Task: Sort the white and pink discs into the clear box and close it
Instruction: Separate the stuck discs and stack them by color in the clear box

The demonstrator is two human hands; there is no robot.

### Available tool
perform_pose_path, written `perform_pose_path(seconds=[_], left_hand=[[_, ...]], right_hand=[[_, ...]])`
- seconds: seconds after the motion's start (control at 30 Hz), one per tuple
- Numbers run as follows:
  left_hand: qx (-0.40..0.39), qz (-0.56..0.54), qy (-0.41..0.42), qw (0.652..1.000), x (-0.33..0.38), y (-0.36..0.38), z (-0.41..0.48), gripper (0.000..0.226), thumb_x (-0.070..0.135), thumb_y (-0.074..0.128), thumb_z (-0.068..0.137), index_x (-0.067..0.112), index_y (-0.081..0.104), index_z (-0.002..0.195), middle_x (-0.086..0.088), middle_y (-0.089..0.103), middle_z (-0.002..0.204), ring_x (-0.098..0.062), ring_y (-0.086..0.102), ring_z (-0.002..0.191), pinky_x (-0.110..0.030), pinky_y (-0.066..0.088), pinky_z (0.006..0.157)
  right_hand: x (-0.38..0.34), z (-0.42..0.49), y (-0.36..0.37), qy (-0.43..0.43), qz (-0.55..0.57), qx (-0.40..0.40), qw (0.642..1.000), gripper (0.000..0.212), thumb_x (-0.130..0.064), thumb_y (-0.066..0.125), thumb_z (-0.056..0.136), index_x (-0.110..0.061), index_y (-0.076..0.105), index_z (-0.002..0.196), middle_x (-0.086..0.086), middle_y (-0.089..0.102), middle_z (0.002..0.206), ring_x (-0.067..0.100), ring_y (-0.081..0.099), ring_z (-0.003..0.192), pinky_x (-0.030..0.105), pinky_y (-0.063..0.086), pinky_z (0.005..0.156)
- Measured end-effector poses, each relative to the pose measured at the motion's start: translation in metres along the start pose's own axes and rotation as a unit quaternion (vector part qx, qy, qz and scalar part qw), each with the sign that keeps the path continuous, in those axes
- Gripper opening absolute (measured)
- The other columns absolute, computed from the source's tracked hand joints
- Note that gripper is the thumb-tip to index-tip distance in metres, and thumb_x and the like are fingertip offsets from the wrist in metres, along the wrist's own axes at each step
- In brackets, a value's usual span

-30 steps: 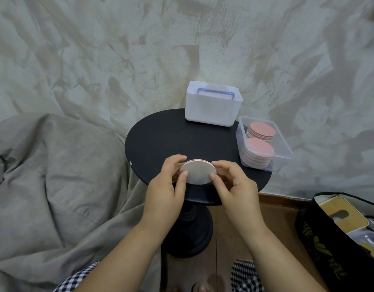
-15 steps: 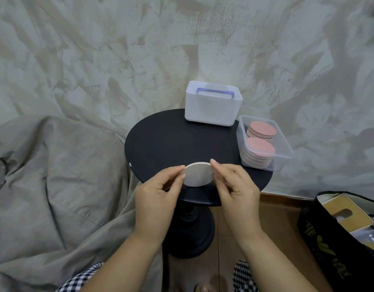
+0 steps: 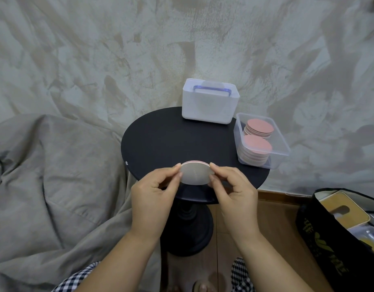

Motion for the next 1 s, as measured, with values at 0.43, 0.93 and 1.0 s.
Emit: perform_pose_path(seconds=[0.43,0.93,1.0], left_hand=[[-0.238,0.04,-0.067,0.968,0.023,0.118,0.021,0.041,0.026,0.065,0.084,0.029,0.048,0.121,0.018,0.05,0.118,0.002,0.052,0.099,-0.029,0.052,0.081],[-0.25,0.048,-0.09,0.963,0.009,0.172,0.033,0.052,0.032,0.073,0.075,0.033,0.048,0.121,0.019,0.055,0.117,0.002,0.06,0.087,-0.03,0.054,0.076],[-0.251,0.051,-0.086,0.963,0.01,0.172,0.032,0.052,0.031,0.072,0.076,0.033,0.048,0.122,0.019,0.054,0.117,0.002,0.06,0.086,-0.03,0.054,0.076]], right_hand=[[0.037,0.099,-0.106,0.203,0.038,-0.026,0.978,0.033,0.002,0.06,0.085,-0.03,0.066,0.09,0.004,0.068,0.09,0.012,0.063,0.074,0.014,0.055,0.063],[0.086,0.147,-0.104,0.304,-0.12,-0.211,0.921,0.027,0.003,0.062,0.082,-0.005,0.066,0.107,0.003,0.066,0.082,0.012,0.062,0.062,0.014,0.054,0.056],[0.085,0.147,-0.094,0.286,-0.148,-0.241,0.916,0.027,0.004,0.06,0.082,-0.005,0.068,0.107,0.002,0.066,0.082,0.012,0.063,0.063,0.016,0.056,0.059]])
Point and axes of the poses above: each hand's wrist, its own z-axis towards the middle knuckle, its own y-axis out of the palm, x = y × z, the point moved 7 cm from there along z, towards the middle knuckle
